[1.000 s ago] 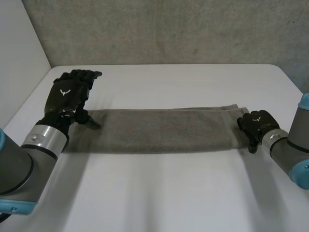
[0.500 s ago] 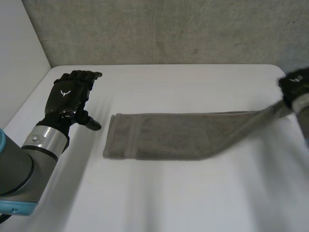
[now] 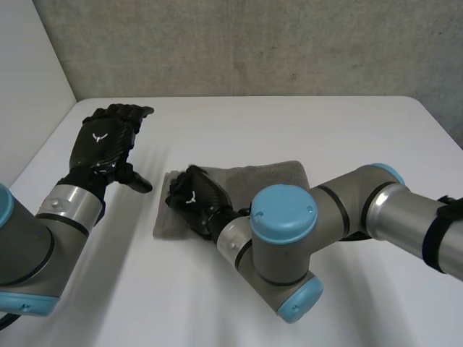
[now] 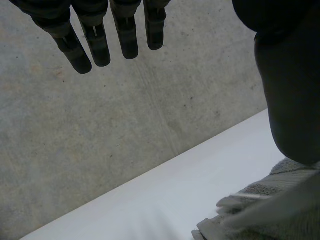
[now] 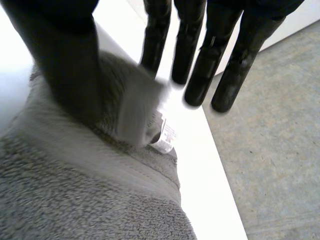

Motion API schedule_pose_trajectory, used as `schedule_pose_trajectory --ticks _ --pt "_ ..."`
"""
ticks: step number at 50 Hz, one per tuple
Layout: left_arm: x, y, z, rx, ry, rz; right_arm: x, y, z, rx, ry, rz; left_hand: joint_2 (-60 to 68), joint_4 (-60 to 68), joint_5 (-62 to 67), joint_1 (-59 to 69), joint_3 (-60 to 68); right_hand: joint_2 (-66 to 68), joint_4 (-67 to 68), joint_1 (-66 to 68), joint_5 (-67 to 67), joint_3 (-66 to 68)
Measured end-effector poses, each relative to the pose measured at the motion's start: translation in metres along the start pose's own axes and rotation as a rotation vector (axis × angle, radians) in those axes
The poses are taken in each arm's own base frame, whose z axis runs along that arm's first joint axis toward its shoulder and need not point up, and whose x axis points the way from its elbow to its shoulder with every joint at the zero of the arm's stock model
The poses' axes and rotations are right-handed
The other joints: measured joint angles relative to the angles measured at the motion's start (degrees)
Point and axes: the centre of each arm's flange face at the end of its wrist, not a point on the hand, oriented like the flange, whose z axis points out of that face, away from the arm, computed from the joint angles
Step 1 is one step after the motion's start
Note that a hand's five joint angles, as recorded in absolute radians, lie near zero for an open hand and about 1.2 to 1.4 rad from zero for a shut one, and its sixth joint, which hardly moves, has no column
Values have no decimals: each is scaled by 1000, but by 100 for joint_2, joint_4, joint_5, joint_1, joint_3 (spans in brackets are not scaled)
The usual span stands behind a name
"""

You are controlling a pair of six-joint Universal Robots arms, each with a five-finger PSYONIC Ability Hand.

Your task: Fold the towel.

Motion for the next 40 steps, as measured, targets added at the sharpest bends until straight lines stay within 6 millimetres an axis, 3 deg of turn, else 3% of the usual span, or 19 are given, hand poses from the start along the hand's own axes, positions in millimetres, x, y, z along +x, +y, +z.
schedule_pose_trajectory --ticks 1,3,6,11,13,16,23,28,33,35,37,40 --pt "0 0 0 -1 0 0 3 -1 0 0 7 13 0 0 0 0 0 -1104 -1211 -1074 -1146 -1109" --pt "0 1 1 -3 0 0 11 -5 -3 -2 25 42 0 0 0 0 0 -1916 -2150 -1890 -2106 -2090" --pt "0 2 1 -6 1 0 29 -10 -9 -15 63 93 0 0 0 0 0 -2033 -2298 -2145 -2225 -2309" --pt "1 2 1 -8 3 0 75 -5 -27 -71 162 197 0 0 0 0 0 -2033 -2298 -2189 -2225 -2309" --pt "3 2 0 -7 12 0 98 5 -41 -117 210 248 0 0 1 0 0 -2033 -2298 -2191 -2225 -2309" --pt "9 2 -1 -7 31 0 114 22 -59 -191 242 297 0 0 2 0 0 -2033 -2298 -2192 -2225 -2309" --pt "29 7 -4 -22 94 -4 108 72 -91 -391 213 373 0 0 11 0 0 -1936 -2213 -2023 -2111 -2216" --pt "43 17 -5 -50 136 18 93 105 -104 -485 178 378 0 0 9 0 0 -838 -1107 -967 -916 -1088" --pt "51 21 -7 -62 155 58 83 126 -108 -528 160 366 0 0 8 0 0 1279 926 1106 1118 982" --pt "52 22 -8 -63 157 72 82 132 -108 -539 162 364 0 0 7 0 0 2677 2867 2143 3048 2909" --pt "52 23 -9 -64 156 78 83 135 -108 -544 169 366 0 0 7 0 0 2777 3659 2163 3845 3733" --pt "52 23 -9 -64 154 81 88 136 -110 -547 188 372 0 0 7 0 0 2777 3917 2163 4142 3954"
